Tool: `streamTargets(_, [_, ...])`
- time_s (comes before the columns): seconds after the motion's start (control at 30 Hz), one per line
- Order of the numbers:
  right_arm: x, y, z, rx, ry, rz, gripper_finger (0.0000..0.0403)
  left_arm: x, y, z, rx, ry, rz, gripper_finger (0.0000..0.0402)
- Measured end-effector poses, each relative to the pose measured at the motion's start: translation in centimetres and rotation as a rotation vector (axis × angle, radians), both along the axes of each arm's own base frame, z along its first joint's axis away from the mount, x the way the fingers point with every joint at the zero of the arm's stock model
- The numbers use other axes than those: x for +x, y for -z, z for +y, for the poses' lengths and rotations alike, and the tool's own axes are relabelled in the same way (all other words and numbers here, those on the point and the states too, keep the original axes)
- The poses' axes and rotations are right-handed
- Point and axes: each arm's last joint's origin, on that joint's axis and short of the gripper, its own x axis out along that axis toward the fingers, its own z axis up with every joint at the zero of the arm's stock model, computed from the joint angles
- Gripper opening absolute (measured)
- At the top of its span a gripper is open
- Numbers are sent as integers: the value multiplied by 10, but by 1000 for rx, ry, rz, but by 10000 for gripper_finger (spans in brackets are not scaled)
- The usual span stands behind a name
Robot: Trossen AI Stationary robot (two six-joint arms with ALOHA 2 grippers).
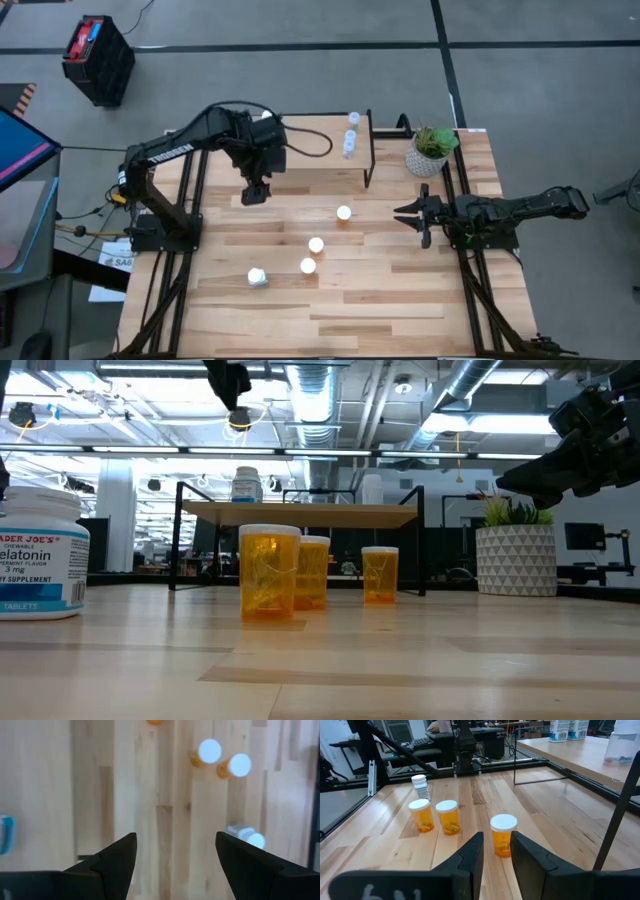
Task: Pick and place medicine bottles onto shelf by color
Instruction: Put the white pill bottle aligned with the other white pill bottles on the shelf
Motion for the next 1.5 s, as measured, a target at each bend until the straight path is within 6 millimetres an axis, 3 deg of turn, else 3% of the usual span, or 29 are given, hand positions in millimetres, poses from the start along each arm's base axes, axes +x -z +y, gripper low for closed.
streamTargets(0.5, [0,0,0,0,0,0,120,5,9,-61,-54,45,61,257])
streamTargets(0.83, [0,0,0,0,0,0,120,-36,33,-95,-8,-10,155,257])
streamTargets(1.1, [0,0,0,0,0,0,120,-70,61,-108,-34,-117,-28,257])
streamTargets(1.27, [0,0,0,0,0,0,120,-80,81,-121,-31,-133,-67,257])
streamTargets(1.5, [0,0,0,0,0,0,120,-81,105,-150,11,-122,-53,257])
